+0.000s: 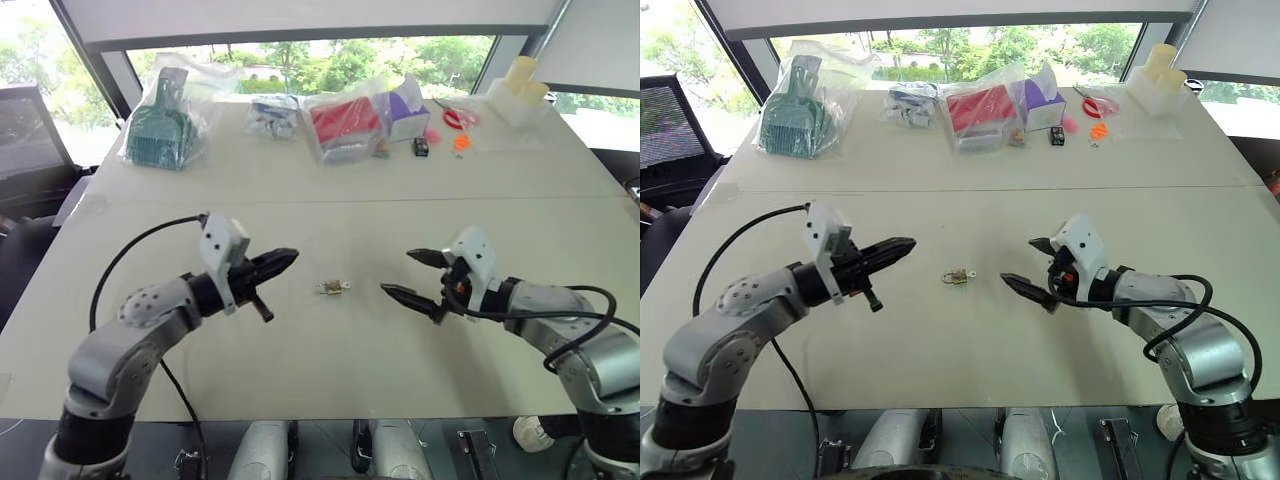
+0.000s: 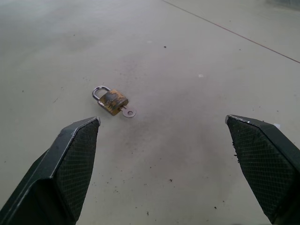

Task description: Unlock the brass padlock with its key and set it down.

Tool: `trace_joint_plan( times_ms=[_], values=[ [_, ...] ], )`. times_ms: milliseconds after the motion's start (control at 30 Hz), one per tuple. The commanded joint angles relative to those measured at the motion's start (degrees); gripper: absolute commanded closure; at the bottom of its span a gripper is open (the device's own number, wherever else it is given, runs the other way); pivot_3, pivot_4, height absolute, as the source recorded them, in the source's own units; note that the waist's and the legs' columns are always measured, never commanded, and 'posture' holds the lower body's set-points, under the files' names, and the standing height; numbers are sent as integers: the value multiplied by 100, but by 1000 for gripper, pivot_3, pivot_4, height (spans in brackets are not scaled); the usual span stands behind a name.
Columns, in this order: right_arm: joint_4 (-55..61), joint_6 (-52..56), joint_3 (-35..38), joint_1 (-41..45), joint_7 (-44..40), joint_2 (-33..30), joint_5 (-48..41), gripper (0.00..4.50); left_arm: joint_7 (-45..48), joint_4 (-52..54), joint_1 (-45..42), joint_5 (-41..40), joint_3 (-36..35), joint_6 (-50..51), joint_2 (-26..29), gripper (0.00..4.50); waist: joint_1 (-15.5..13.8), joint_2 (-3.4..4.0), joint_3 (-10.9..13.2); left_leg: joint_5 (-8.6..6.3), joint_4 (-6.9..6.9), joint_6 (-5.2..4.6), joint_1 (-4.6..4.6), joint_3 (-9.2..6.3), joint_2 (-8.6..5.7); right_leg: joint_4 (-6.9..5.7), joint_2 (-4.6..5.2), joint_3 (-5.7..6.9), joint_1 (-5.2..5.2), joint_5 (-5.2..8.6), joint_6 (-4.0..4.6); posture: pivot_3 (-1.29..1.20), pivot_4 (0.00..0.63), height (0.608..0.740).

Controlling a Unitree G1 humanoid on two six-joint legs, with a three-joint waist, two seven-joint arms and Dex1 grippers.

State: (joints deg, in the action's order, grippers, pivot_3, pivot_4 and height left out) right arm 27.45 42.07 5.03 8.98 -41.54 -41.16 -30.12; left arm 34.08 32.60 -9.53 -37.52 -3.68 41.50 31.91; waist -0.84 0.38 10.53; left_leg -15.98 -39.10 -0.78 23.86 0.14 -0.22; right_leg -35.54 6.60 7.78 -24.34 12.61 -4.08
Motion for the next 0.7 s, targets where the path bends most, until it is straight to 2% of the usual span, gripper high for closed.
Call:
trace_joint_plan(
  times_ms=[33, 700],
  values=[
    [138, -92, 96, 85, -63, -59, -58, 49, 271, 27, 97, -41, -154, -295, 93, 4500, -4, 0, 0, 0, 0, 0, 0, 0, 0, 0, 0, 0, 0, 0, 1, 0, 150, 740],
    [134, -87, 147, 75, -72, -93, -72, 49, 1097, -752, 346, 437, -161, -1267, 501, 4500, -2, 0, 0, 0, -1, 0, 0, 1, 0, 1, 1, -1, 0, -1, 2, 0, 150, 740]
  ],
)
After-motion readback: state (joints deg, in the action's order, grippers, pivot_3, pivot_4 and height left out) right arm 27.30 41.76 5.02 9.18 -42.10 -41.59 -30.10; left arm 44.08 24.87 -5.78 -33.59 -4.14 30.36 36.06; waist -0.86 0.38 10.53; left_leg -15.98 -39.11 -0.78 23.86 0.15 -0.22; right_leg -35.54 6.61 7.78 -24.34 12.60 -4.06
